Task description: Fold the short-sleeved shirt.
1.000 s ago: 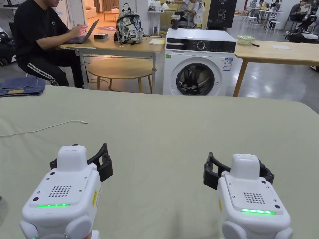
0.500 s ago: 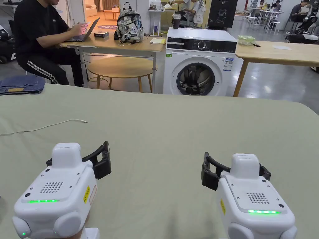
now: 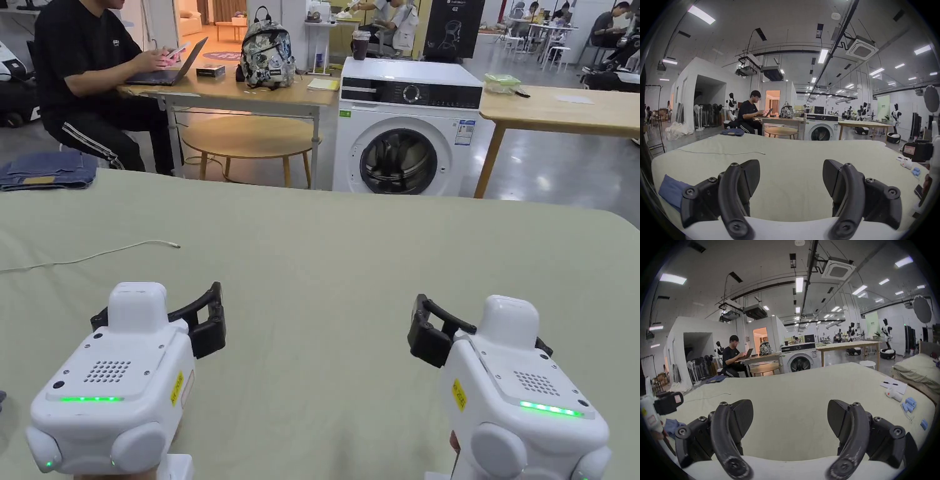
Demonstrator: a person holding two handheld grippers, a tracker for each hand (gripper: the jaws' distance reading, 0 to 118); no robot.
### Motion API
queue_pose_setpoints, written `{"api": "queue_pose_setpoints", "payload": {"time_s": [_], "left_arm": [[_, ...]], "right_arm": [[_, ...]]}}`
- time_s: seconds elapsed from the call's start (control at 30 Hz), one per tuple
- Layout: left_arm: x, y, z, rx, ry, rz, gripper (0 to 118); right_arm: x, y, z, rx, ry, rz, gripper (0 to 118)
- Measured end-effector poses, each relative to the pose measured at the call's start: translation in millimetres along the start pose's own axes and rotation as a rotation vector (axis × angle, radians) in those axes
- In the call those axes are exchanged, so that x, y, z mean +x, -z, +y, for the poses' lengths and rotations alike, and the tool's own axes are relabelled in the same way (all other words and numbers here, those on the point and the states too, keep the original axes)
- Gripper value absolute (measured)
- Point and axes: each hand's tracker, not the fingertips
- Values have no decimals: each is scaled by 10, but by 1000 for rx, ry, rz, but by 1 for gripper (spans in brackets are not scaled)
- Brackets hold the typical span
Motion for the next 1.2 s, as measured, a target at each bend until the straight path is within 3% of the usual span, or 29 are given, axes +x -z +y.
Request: {"api": "queue_pose_setpoints", "payload": {"time_s": [0.17, 0.33, 0.5, 0.67, 0.8, 1.2], "left_arm": [[-23, 8, -16, -12, -10, -7, 81], [-33, 4, -40, -22, -18, -22, 81], [-89, 24, -65, -57, -79, -68, 81], [-91, 21, -90, -58, -91, -64, 81], [-69, 17, -87, -51, -70, -58, 81], [18, 16, -44, -30, -1, -56, 81]], "right_arm": [[-39, 26, 40, -27, 7, -57, 96], [8, 29, 44, -63, 55, 24, 96], [-3, 54, 56, -95, 70, -13, 96], [19, 76, 34, -120, 89, 14, 96], [-44, 79, 15, -131, 51, -34, 96], [-132, 64, -37, -94, -50, -55, 96]]}}
